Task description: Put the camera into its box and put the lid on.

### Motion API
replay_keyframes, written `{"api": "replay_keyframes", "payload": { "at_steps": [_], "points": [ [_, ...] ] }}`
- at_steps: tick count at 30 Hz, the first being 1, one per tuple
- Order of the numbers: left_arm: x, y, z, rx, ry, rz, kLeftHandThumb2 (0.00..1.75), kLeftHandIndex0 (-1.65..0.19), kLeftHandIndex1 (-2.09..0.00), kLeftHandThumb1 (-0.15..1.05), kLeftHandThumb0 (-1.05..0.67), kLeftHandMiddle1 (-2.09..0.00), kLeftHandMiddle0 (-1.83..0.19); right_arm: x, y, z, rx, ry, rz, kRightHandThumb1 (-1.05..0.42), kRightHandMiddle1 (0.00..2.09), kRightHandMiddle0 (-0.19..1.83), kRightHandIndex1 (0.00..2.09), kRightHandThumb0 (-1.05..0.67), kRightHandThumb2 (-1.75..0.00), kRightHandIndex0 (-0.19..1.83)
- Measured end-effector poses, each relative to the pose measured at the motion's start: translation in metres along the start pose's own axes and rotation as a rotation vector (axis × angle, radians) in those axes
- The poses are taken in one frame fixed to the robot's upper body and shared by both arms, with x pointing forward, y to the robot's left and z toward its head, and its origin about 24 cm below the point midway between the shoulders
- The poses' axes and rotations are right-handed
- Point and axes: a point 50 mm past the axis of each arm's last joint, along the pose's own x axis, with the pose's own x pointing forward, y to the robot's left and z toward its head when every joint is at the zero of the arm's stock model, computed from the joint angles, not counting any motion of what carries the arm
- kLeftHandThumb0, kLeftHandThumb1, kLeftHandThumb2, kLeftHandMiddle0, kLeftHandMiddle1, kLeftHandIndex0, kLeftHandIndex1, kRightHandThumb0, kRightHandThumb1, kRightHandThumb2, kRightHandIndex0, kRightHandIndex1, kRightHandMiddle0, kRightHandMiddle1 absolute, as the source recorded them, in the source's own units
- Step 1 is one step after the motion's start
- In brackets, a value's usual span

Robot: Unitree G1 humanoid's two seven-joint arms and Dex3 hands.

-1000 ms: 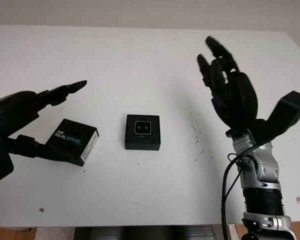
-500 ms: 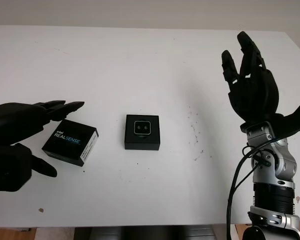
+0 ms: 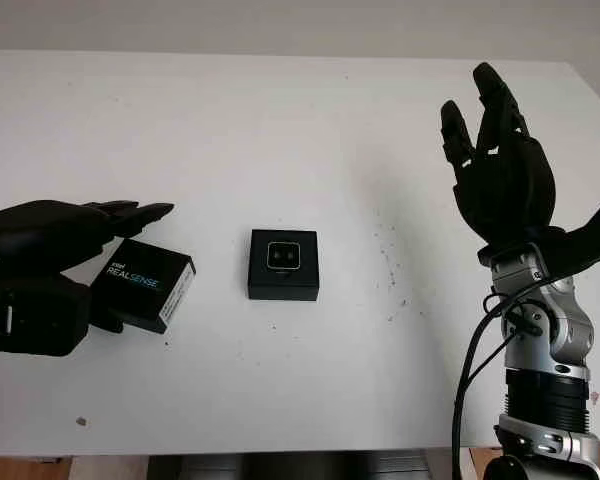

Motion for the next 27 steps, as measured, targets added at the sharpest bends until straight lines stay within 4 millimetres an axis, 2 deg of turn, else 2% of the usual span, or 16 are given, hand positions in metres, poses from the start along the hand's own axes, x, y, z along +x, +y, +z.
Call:
{"api": "replay_keyframes", "payload": {
  "at_steps": [8,13,22,26,27],
  "points": [
    [0.007,-0.013,-0.004,-0.031,0.000,-0.044,0.06,-0.11,-0.10,0.87,-0.56,-0.08,-0.15,-0.002,-0.001,-0.002,-0.007,0.008,-0.004,-1.05,0.43,-0.19,0.03,-0.58,-0.56,-0.02],
    [0.009,-0.015,-0.002,-0.039,-0.014,-0.043,0.05,-0.23,-0.14,0.86,-0.52,-0.11,-0.27,-0.002,-0.001,-0.002,-0.003,0.008,-0.003,-1.05,0.44,-0.19,0.03,-0.57,-0.56,-0.02],
    [0.009,-0.013,0.004,0.000,-0.034,-0.033,0.06,-0.32,-0.17,0.87,-0.46,-0.12,-0.38,-0.002,0.000,-0.003,0.001,0.010,-0.002,-1.05,0.42,-0.19,0.03,-0.56,-0.57,-0.04],
    [0.012,-0.015,0.011,0.081,-0.073,0.029,0.06,-0.46,-0.25,0.89,-0.38,-0.19,-0.51,-0.002,0.001,-0.003,0.012,0.011,0.006,-1.05,0.44,-0.19,0.03,-0.58,-0.56,-0.04],
    [0.013,-0.016,0.012,0.100,-0.083,0.054,0.06,-0.46,-0.33,0.90,-0.36,-0.31,-0.49,-0.002,0.001,-0.004,0.018,0.014,0.008,-1.05,0.44,-0.19,0.03,-0.58,-0.56,-0.05]
  ]
}}
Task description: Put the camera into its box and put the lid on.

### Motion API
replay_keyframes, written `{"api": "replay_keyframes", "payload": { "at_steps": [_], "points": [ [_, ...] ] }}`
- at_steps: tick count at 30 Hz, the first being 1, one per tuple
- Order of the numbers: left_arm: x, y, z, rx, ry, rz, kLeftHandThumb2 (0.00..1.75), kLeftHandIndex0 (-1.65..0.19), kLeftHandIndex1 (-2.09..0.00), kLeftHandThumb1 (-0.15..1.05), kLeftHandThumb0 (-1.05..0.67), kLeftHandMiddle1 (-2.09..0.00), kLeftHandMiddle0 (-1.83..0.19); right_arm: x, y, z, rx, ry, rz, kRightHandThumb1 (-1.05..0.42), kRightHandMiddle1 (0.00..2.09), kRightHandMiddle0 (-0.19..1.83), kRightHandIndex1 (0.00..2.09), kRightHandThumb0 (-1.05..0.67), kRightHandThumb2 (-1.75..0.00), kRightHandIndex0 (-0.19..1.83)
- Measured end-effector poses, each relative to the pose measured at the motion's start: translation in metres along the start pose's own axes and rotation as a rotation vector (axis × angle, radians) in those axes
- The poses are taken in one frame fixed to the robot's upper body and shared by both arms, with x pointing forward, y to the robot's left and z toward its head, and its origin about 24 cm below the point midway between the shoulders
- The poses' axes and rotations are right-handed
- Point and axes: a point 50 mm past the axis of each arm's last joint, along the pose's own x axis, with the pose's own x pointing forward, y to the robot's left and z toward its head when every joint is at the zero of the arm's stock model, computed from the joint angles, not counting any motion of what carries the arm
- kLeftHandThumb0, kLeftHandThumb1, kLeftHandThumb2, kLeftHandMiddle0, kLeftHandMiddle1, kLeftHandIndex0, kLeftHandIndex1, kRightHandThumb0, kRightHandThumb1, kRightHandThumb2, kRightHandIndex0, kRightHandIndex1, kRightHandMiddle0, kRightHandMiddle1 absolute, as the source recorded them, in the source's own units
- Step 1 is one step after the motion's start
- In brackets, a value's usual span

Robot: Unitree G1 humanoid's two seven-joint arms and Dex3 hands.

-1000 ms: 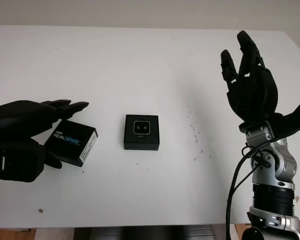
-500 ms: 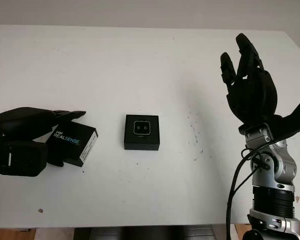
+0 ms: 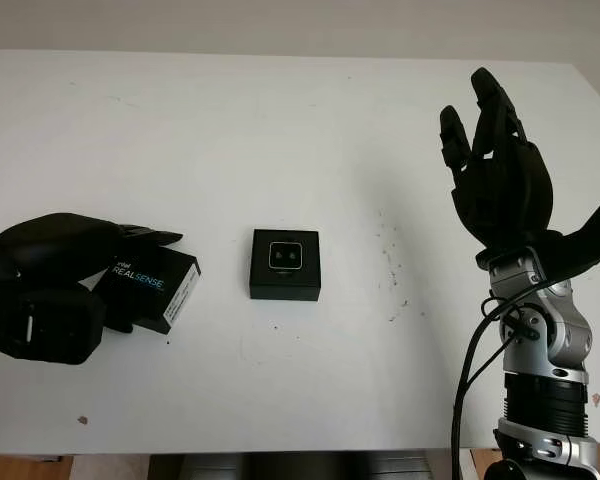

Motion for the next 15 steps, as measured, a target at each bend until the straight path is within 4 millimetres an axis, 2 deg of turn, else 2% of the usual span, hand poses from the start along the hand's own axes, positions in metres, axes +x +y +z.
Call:
{"api": "replay_keyframes", "payload": {
  "at_steps": [3,6,8,11,15],
  "points": [
    [0.0015,-0.0016,0.0015,0.046,-0.024,0.069,0.06,-0.32,-0.83,0.96,-0.34,-1.04,-0.25,0.0000,0.0002,-0.0007,0.016,0.005,0.001,-1.05,0.44,-0.19,0.03,-0.58,-0.54,-0.04],
    [0.0018,-0.0037,0.0009,0.081,-0.046,0.125,0.06,-0.27,-1.13,1.03,-0.31,-1.38,-0.20,-0.0002,0.0000,-0.0016,0.026,0.015,0.000,-1.05,0.45,-0.19,0.03,-0.59,-0.56,-0.04],
    [0.0017,-0.0047,0.0008,0.082,-0.068,0.174,0.06,-0.24,-1.31,1.04,-0.27,-1.60,-0.20,-0.0003,-0.0002,-0.0025,0.046,0.025,0.001,-1.05,0.49,-0.19,0.04,-0.59,-0.55,-0.03],
    [0.0021,-0.0065,0.0007,0.053,-0.097,0.260,0.06,-0.22,-1.45,1.03,-0.25,-1.81,-0.20,-0.0005,0.0000,-0.0036,0.063,0.033,0.004,-1.05,0.49,-0.19,0.04,-0.59,-0.55,-0.04],
    [0.0036,-0.0100,-0.0004,0.002,-0.105,0.330,0.06,-0.19,-1.56,1.04,-0.26,-1.72,-0.24,-0.0004,0.0011,-0.0039,0.061,0.034,0.020,-1.05,0.51,-0.19,0.05,-0.59,-0.56,-0.02]
  ]
}}
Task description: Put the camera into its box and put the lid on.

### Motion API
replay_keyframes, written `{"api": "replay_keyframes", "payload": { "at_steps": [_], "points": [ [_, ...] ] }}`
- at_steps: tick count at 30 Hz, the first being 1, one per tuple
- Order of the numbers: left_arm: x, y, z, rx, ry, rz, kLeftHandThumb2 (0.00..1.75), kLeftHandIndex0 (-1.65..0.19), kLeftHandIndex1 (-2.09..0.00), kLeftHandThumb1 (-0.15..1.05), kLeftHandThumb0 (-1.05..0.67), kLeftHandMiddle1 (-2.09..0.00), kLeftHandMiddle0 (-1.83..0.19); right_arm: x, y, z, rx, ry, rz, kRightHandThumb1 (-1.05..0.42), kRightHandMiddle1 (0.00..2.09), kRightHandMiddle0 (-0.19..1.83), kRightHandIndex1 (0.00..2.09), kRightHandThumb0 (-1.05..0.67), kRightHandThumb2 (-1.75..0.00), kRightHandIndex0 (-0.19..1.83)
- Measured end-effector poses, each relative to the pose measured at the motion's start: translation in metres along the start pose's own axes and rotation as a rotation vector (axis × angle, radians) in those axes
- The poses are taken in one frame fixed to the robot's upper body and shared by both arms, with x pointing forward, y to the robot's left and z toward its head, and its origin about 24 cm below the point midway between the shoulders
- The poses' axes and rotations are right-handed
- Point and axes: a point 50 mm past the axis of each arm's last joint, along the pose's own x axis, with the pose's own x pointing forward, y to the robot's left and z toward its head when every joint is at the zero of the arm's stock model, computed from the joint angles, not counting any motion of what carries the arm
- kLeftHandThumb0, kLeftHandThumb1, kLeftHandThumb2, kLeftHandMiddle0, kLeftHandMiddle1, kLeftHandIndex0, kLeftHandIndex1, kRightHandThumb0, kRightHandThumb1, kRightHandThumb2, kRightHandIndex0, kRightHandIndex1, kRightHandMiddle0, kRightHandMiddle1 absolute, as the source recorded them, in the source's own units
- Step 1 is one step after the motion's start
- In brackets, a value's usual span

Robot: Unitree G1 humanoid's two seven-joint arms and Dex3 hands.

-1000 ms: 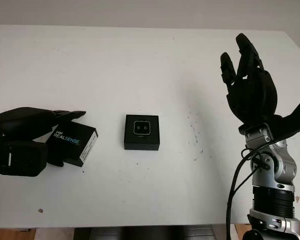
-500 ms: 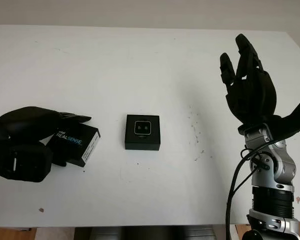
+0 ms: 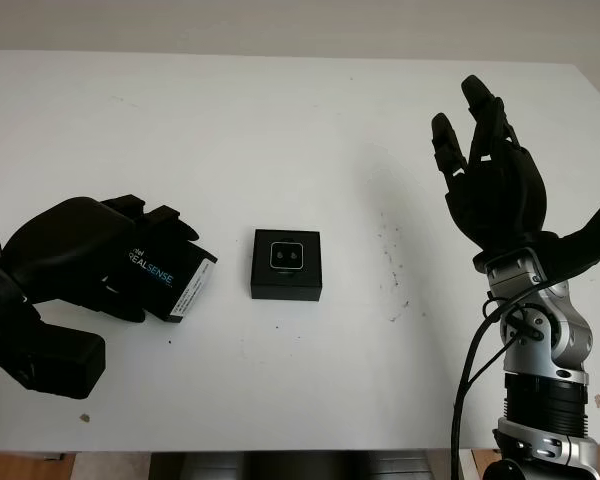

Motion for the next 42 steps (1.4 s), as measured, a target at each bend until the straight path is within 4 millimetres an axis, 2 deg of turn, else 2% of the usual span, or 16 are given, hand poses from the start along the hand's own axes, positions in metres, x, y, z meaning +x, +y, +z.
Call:
{"api": "replay_keyframes", "payload": {
  "at_steps": [9,11,15,20,28,32,42],
  "points": [
    [0.009,0.005,0.008,-0.159,0.073,0.054,0.04,-0.23,-1.54,1.00,-0.24,-1.67,-0.31,-0.001,0.003,-0.006,-0.008,0.021,0.016,-1.05,0.47,-0.19,0.04,-0.58,-0.53,-0.04],
    [0.011,0.006,0.013,-0.186,0.075,0.055,0.05,-0.24,-1.54,0.99,-0.25,-1.70,-0.33,-0.002,0.004,-0.010,-0.021,0.041,0.022,-1.05,0.37,-0.19,0.03,-0.57,-0.56,-0.07],
    [0.016,0.011,0.021,-0.249,0.110,0.028,0.05,-0.26,-1.54,0.98,-0.25,-1.68,-0.34,-0.006,0.008,-0.025,-0.073,0.102,0.050,-1.05,0.33,-0.19,0.03,-0.56,-0.57,-0.08],
    [0.022,0.026,0.027,-0.366,0.214,-0.013,0.05,-0.30,-1.52,0.97,-0.22,-1.62,-0.41,-0.009,0.014,-0.043,-0.106,0.159,0.071,-1.05,0.37,-0.13,0.06,-0.55,-0.54,-0.03],
    [0.043,0.053,0.034,-0.473,0.260,-0.108,0.05,-0.36,-1.59,0.94,-0.28,-1.71,-0.39,-0.014,0.031,-0.070,-0.140,0.237,0.096,-1.05,0.45,-0.12,0.09,-0.60,-0.49,0.03],
    [0.050,0.056,0.037,-0.504,0.280,-0.155,0.05,-0.36,-1.62,0.94,-0.31,-1.78,-0.41,-0.017,0.032,-0.077,-0.164,0.263,0.106,-1.05,0.48,-0.10,0.09,-0.61,-0.47,0.06],
    [0.062,0.061,0.045,-0.574,0.296,-0.284,0.05,-0.37,-1.54,0.95,-0.34,-1.70,-0.49,-0.019,0.035,-0.082,-0.169,0.271,0.110,-1.05,0.53,-0.13,0.08,-0.63,-0.43,0.05]
  ]
}}
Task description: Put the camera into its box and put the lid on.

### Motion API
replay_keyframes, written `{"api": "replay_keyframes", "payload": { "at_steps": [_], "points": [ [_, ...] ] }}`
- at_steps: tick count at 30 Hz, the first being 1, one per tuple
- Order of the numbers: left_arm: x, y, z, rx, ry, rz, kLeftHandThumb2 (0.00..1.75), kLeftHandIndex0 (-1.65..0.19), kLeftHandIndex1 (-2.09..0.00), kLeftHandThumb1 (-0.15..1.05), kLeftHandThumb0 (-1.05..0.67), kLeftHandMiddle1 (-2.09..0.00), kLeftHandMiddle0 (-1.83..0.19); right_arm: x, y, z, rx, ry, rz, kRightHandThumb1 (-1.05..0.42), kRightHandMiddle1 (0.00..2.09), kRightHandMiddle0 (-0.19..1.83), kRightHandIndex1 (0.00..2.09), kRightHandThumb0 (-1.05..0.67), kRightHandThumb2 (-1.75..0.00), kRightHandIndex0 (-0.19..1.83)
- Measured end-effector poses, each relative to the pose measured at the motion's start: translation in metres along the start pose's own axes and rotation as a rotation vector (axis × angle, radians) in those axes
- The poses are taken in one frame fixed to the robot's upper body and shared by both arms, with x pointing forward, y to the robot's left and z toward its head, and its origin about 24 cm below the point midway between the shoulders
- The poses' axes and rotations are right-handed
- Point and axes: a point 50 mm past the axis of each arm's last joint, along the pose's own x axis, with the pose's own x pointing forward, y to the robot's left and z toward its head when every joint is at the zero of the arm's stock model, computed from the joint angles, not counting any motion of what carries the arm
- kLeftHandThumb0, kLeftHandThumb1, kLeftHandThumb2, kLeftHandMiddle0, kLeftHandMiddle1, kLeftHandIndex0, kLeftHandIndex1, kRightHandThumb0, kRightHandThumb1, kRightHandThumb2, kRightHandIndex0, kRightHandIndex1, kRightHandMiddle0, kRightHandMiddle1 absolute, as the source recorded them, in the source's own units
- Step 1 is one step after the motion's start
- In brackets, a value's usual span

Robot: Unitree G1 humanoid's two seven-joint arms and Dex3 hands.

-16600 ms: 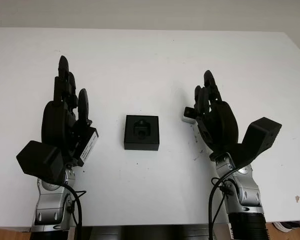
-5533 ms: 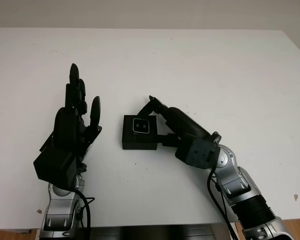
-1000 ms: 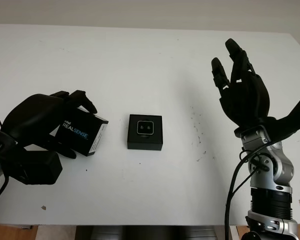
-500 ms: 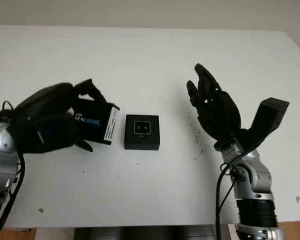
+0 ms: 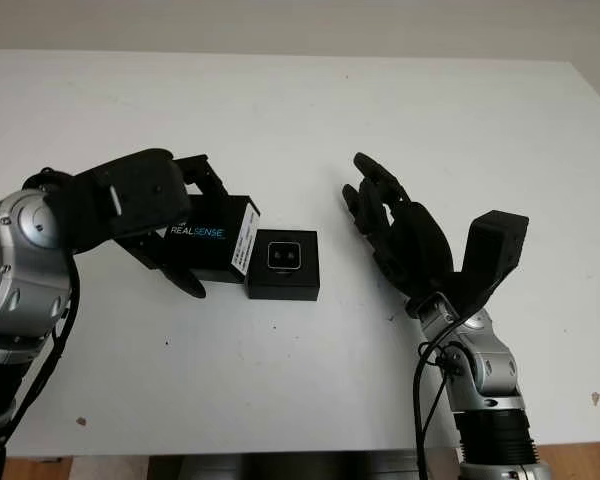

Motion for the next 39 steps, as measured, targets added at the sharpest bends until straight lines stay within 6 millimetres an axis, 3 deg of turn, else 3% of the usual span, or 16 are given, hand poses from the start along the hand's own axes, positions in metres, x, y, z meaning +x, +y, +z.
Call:
{"api": "replay_keyframes", "payload": {
  "at_steps": [8,22,39],
  "points": [
    [0.007,0.001,0.001,0.000,0.032,-0.029,0.06,-0.37,-1.58,0.96,-0.34,-1.68,-0.48,0.000,0.000,0.001,-0.013,-0.014,-0.001,-1.05,0.54,-0.12,0.08,-0.64,-0.40,0.06],
    [0.033,-0.017,0.012,-0.048,0.026,-0.060,0.06,-0.34,-1.57,0.98,-0.32,-1.60,-0.36,0.000,0.000,0.002,-0.001,-0.041,-0.013,-1.05,0.56,-0.11,0.07,-0.63,-0.38,0.07],
    [0.042,-0.028,0.024,-0.048,-0.017,-0.039,0.05,-0.35,-1.74,0.99,-0.28,-1.79,-0.43,0.000,0.002,0.007,-0.001,-0.087,-0.013,-1.05,0.59,-0.10,0.07,-0.64,-0.34,0.09]
  ]
}}
